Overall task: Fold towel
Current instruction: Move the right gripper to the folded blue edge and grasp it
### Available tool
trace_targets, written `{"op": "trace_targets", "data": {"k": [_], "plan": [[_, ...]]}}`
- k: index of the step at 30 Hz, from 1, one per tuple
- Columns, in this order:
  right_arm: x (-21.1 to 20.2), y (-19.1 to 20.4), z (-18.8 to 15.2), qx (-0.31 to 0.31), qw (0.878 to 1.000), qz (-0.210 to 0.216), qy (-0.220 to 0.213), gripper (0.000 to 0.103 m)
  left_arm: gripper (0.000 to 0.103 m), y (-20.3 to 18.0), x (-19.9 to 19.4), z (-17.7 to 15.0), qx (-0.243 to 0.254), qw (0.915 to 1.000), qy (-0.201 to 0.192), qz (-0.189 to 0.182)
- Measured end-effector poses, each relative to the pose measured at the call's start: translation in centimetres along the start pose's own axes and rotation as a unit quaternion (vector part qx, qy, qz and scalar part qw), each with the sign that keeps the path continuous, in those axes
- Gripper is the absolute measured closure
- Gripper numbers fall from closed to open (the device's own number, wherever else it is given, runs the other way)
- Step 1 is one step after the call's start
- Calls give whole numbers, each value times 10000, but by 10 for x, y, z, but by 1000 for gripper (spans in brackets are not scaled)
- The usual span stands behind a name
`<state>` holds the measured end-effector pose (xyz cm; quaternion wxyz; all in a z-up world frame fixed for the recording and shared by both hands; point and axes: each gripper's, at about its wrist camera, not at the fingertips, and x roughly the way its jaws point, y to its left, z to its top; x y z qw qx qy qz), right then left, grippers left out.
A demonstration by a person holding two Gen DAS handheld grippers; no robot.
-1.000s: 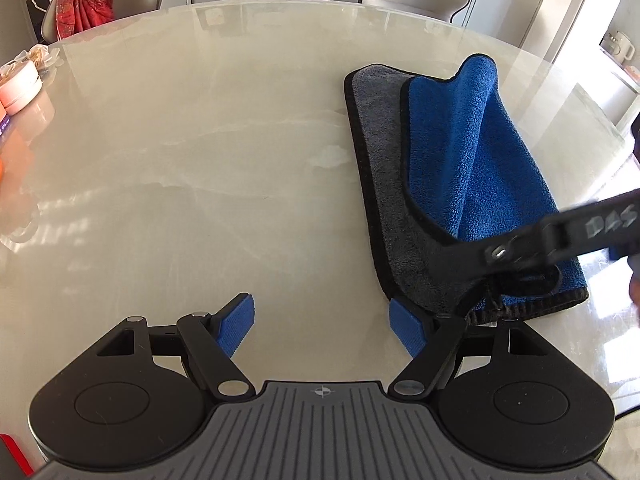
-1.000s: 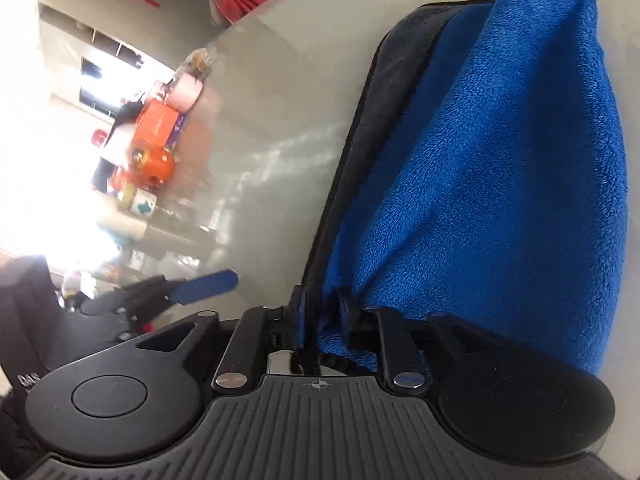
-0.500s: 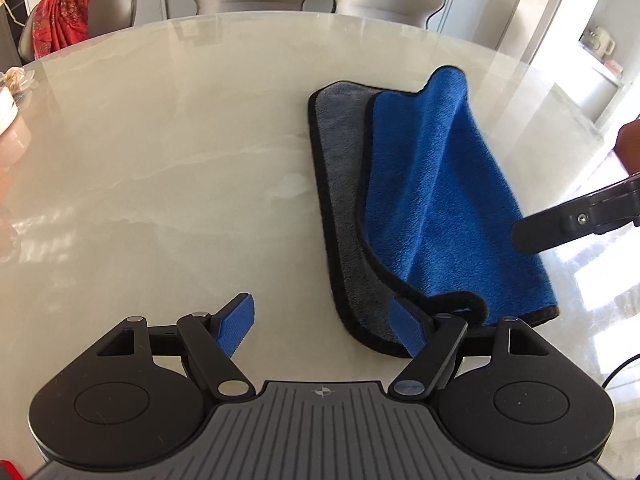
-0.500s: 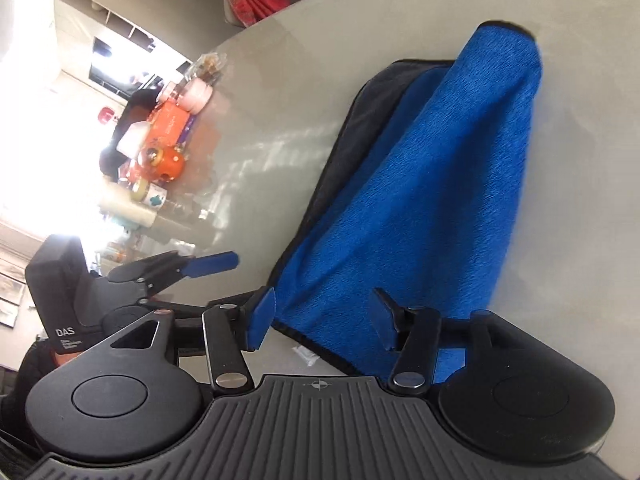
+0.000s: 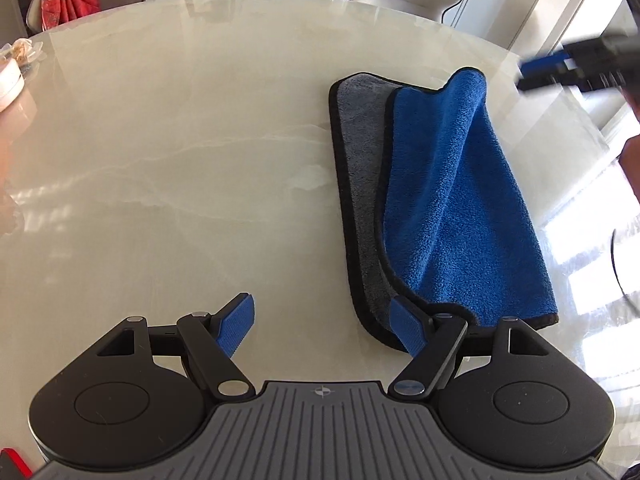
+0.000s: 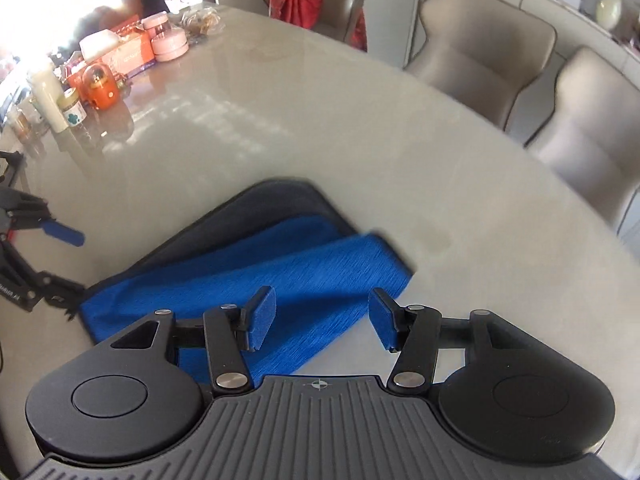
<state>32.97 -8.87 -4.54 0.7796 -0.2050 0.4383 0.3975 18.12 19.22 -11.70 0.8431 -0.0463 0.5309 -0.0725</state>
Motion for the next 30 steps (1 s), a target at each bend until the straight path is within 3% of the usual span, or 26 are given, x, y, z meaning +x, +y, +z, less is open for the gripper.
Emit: {"op": "trace_targets", "data": {"k": [4, 7, 11, 17, 20, 24, 30], "plan": [[24, 2, 21, -954, 9954, 105, 67, 55, 25, 0, 2, 4, -169, 9998, 11, 79], [49, 11, 28, -1780, 9836, 229, 159, 55, 25, -2, 6, 5, -234, 9996, 76, 126], [74, 17, 28, -2538, 9663, 408, -173, 55, 25, -6, 11, 7, -174, 9993, 189, 261], [99, 15, 30, -2804, 9557, 848, 274, 55, 25, -11, 16, 9, -123, 9989, 287, 345], [96, 17, 30, -3152, 9416, 1185, 54, 55, 25, -13, 18, 11, -114, 9988, 334, 347], [102, 20, 32, -3459, 9316, 1107, 129, 55, 25, -14, 22, 12, -97, 9986, 376, 350], [116, 25, 37, -3576, 9270, 1046, 428, 53, 25, -12, 23, 9, -97, 9982, 430, 397]]}}
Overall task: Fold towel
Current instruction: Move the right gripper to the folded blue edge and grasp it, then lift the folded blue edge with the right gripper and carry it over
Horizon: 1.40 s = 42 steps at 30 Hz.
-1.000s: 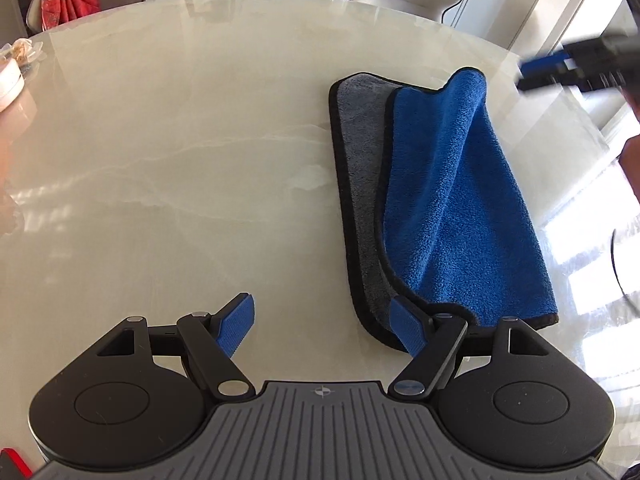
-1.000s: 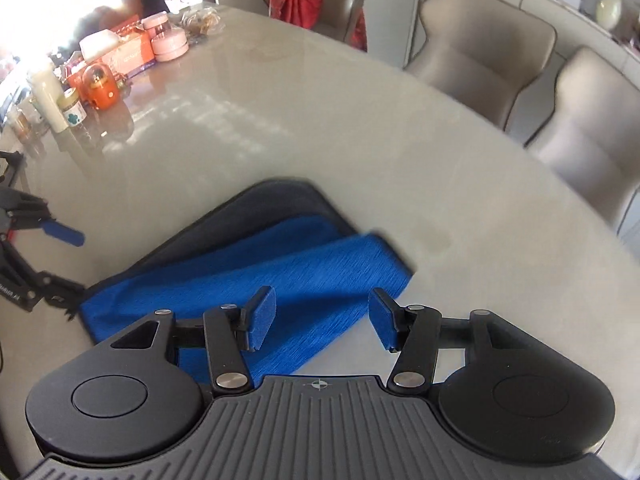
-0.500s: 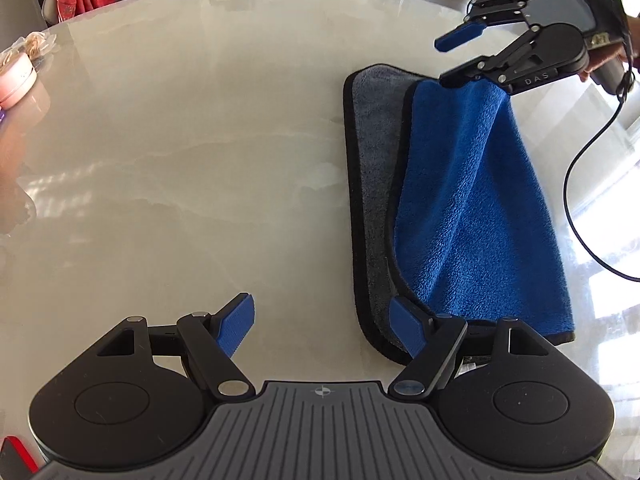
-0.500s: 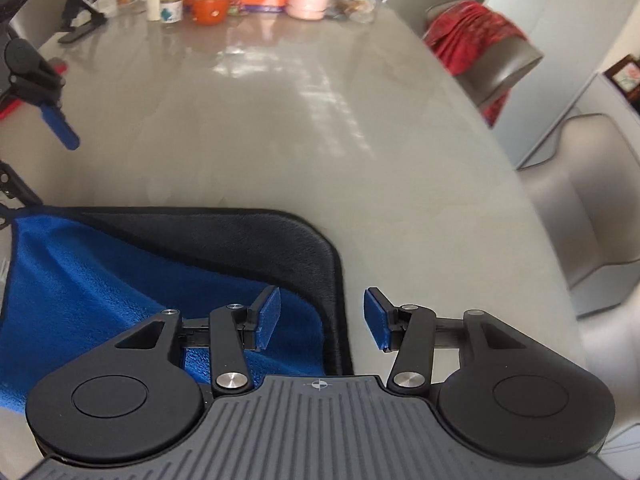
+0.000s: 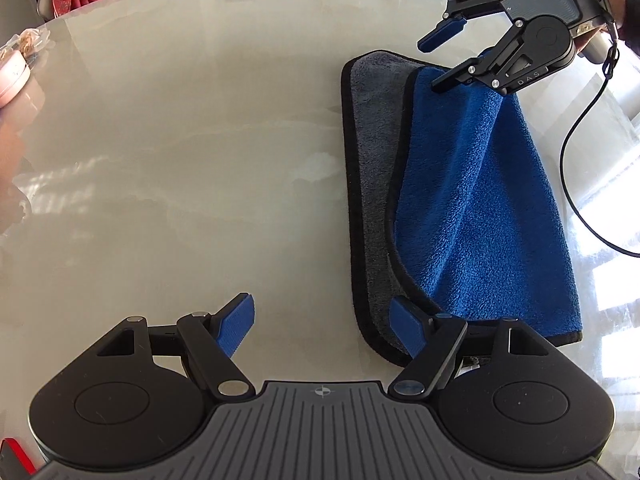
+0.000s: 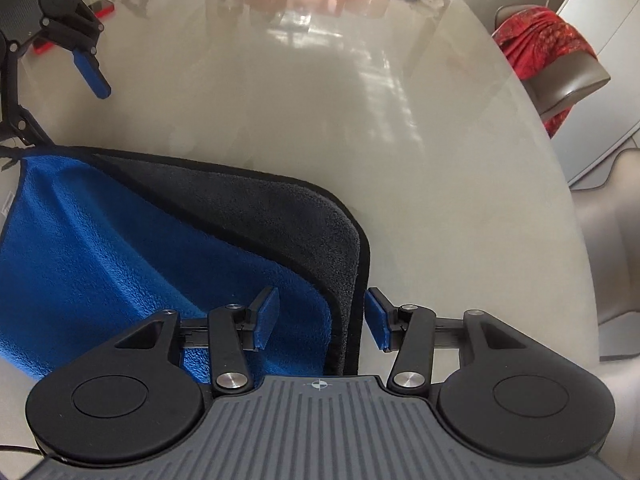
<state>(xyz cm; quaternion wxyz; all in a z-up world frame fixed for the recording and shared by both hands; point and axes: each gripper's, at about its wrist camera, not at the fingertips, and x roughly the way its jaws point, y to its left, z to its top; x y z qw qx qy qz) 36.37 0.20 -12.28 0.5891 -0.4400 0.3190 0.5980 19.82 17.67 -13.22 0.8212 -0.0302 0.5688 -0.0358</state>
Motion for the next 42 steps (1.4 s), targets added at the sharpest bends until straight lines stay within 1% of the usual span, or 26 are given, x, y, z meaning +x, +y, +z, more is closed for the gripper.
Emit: {"op": "trace_targets", "data": {"k": [5, 12, 15, 17, 18, 19, 21, 24, 26, 27, 28, 31, 34, 36, 39, 40, 42], "plan": [[4, -3, 6, 8, 9998, 155, 119, 53, 25, -2, -4, -2, 57, 10000, -22, -2], [11, -18, 17, 511, 9966, 459, 458, 52, 25, -7, -4, -2, 140, 9999, -12, -2], [13, -16, 24, 397, 9969, 393, 558, 47, 25, -7, -2, -3, 105, 9999, -10, -9], [12, -14, 26, 298, 9973, 372, 557, 48, 25, -6, -1, -3, 93, 10000, -6, 7], [12, -14, 27, 289, 9973, 393, 548, 52, 25, -6, 1, -3, 88, 10000, -6, 12], [12, -13, 28, 280, 9973, 413, 538, 60, 25, -5, 2, -3, 76, 10000, -6, 13], [11, -14, 28, 413, 9961, 578, 528, 69, 25, -4, 1, -5, 57, 10000, -7, 10], [11, -15, 27, 527, 9955, 598, 506, 70, 25, -4, 1, -6, 56, 10000, -5, 3], [12, -17, 26, 635, 9946, 654, 503, 74, 25, -5, 1, -6, 59, 10000, 7, 15], [12, -18, 27, 699, 9939, 699, 498, 86, 25, -5, 1, -6, 58, 10000, 11, 19], [13, -20, 28, 763, 9931, 743, 493, 93, 25, -5, 1, -6, 55, 10000, 16, 23], [10, -7, 28, 585, 9954, 564, 515, 95, 25, -6, -2, -3, 48, 10000, -32, 5], [5, 4, 30, 448, 9968, 406, 524, 95, 25, -8, -6, 0, 65, 9999, -35, -105], [-1, 4, 32, 474, 9972, 373, 442, 95, 25, -10, -6, 1, 127, 9999, -5, -98], [-9, 1, 34, 562, 9974, 338, 312, 95, 25, -12, -4, 1, 142, 9998, 165, 46], [-11, 1, 34, 581, 9974, 329, 281, 95, 25, -13, -6, 1, 145, 9996, 221, 53], [-10, 2, 35, 618, 9972, 318, 283, 95, 25, -14, -12, 0, 232, 9996, 165, -45]]}}
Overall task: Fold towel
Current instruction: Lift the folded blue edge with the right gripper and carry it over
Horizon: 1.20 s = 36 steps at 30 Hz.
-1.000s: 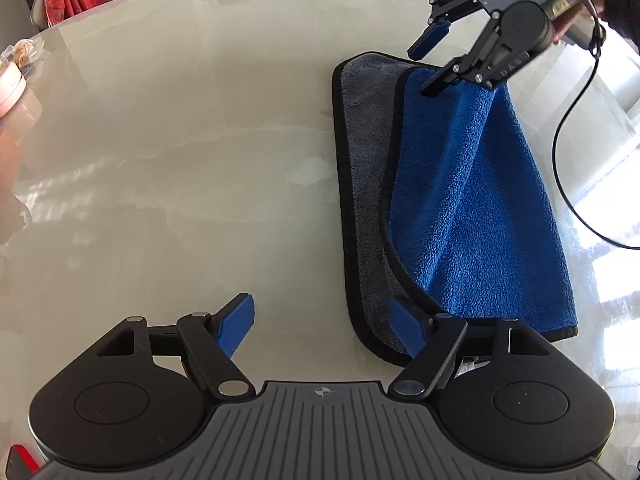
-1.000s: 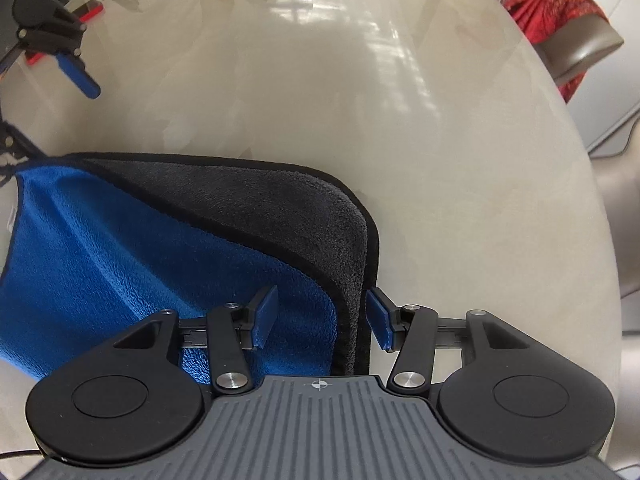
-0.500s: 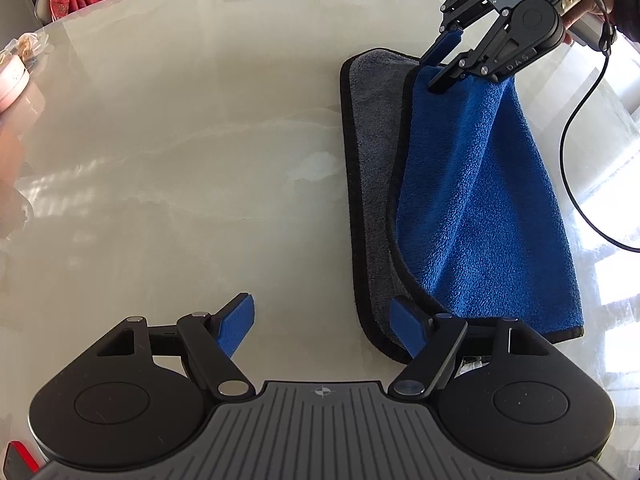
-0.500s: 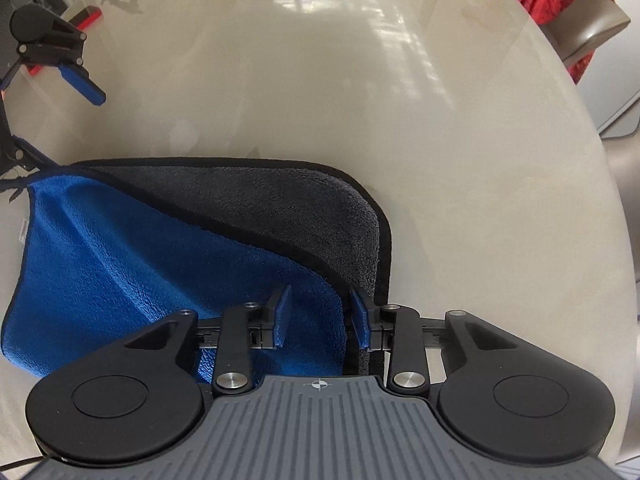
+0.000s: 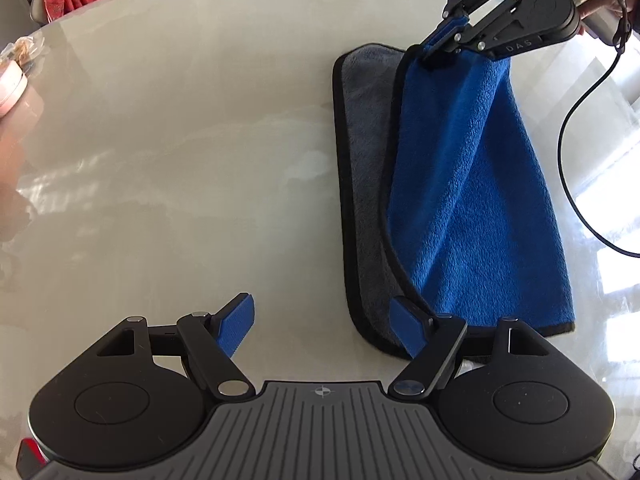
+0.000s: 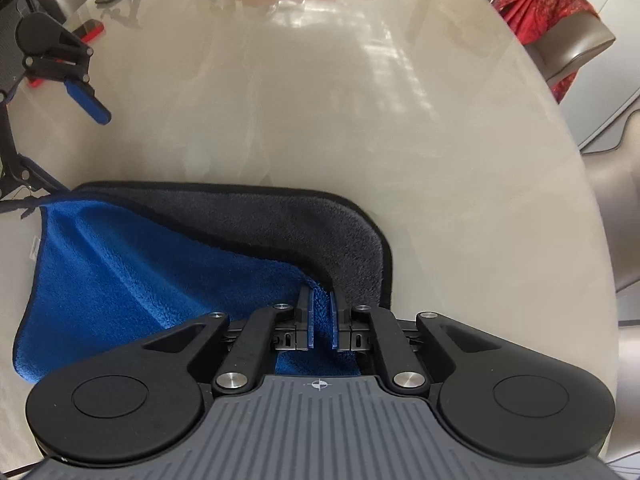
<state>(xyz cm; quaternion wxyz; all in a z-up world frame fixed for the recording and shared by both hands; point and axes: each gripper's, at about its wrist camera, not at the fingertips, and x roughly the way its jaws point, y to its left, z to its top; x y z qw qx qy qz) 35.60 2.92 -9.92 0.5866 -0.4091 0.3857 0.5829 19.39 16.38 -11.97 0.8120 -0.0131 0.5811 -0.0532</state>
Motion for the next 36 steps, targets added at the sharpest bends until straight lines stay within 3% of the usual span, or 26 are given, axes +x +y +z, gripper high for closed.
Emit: {"op": "trace_targets", "data": {"k": [6, 8, 13, 19, 23, 29, 34, 36], "plan": [[6, 2, -7, 10, 9999, 24, 106, 95, 26, -13, -6, -2, 454, 9989, -80, -68], [7, 0, -9, 45, 9999, 32, 123, 95, 26, -17, -14, -4, 578, 9979, -121, -256], [13, 0, -11, 63, 9998, 45, 160, 95, 26, -15, -26, -5, 511, 9971, -135, -550], [15, -4, -13, 169, 9997, 79, 134, 94, 26, -23, -18, -4, 479, 9972, 66, -568], [20, -5, -14, 230, 9996, 97, 116, 94, 26, -32, -33, -5, 465, 9958, -133, -777], [24, -5, -14, 330, 9993, 135, 67, 94, 26, -52, -24, 2, 654, 9975, -27, -282], [26, -3, -15, 335, 9994, 122, 43, 94, 25, -58, -34, 3, 651, 9973, -73, -320], [23, -6, -17, 369, 9992, 144, 23, 94, 27, -57, -24, 5, 590, 9982, 126, -64]]}}
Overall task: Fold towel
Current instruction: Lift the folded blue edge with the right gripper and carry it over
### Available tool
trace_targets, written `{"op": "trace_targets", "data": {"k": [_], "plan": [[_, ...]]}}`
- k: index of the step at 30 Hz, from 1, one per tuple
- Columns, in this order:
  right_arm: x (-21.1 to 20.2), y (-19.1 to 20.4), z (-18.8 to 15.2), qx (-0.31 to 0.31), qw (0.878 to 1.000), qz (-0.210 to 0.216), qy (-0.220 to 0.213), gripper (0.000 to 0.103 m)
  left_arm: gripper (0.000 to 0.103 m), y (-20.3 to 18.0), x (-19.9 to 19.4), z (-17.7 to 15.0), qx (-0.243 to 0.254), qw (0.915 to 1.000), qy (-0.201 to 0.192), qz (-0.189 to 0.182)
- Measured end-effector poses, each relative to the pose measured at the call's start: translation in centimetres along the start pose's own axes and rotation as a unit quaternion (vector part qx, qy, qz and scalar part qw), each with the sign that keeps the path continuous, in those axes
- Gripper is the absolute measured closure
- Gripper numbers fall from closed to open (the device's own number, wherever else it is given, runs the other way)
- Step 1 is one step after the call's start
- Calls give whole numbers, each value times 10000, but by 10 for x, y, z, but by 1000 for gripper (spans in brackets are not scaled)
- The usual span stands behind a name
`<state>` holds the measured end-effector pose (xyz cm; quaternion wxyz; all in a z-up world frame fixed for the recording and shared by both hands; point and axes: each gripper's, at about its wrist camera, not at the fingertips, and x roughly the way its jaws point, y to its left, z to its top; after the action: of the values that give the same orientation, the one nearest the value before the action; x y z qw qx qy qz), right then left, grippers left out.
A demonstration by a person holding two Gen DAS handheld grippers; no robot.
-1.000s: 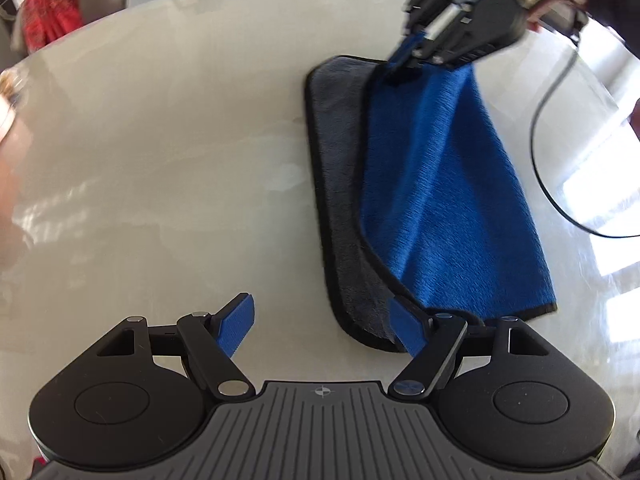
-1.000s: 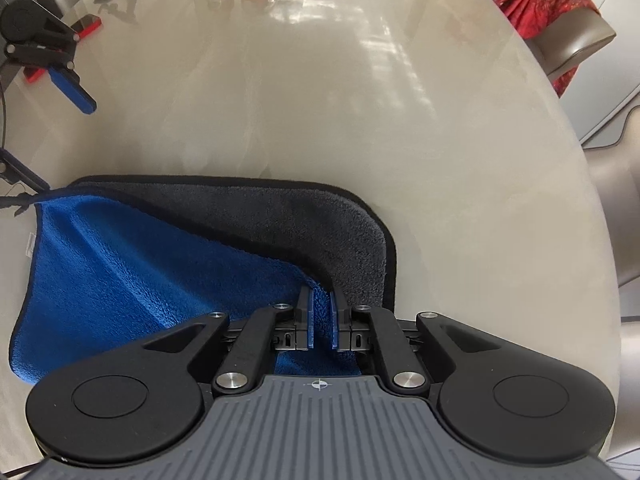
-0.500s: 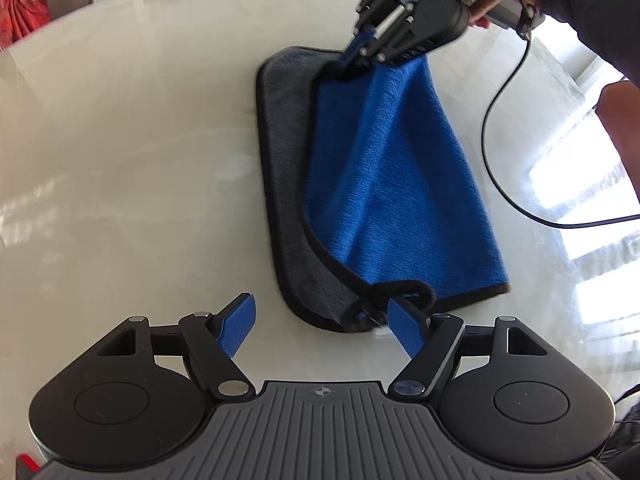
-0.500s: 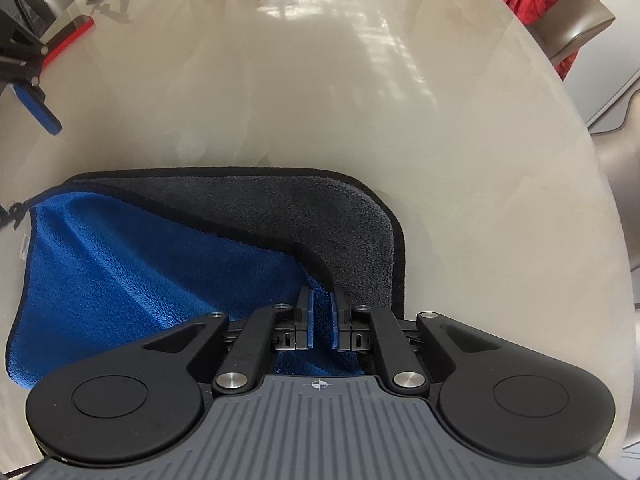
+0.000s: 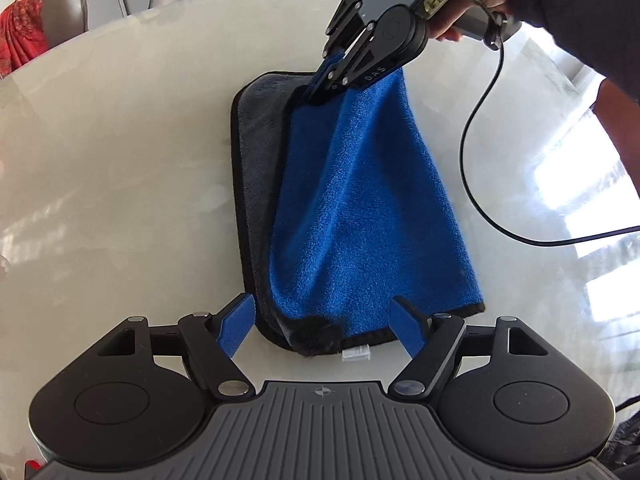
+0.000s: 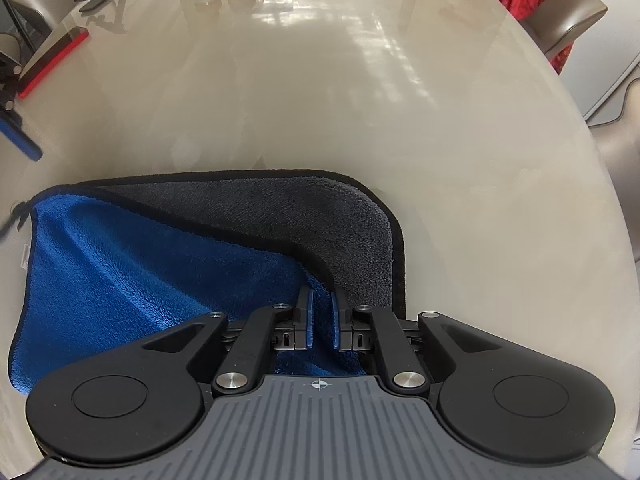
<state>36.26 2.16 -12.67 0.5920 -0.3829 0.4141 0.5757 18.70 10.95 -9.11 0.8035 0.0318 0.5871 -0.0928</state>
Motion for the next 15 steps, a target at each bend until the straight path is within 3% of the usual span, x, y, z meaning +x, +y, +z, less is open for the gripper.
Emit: {"op": "trace_targets", "data": {"k": [2, 7, 11, 15], "plan": [[-2, -2, -1, 25, 10000, 11, -16, 94, 32, 1, 6, 4, -37, 9994, 214, 259], [-8, -4, -4, 57, 10000, 34, -50, 93, 27, 2, -14, 11, -156, 9998, -94, 8], [-8, -6, -5, 106, 9999, 54, -59, 93, 27, 1, -15, 11, -103, 9999, -51, 126], [-9, -7, -7, 109, 9999, 45, -84, 93, 27, 4, -12, 8, -103, 9998, -139, -128]]}}
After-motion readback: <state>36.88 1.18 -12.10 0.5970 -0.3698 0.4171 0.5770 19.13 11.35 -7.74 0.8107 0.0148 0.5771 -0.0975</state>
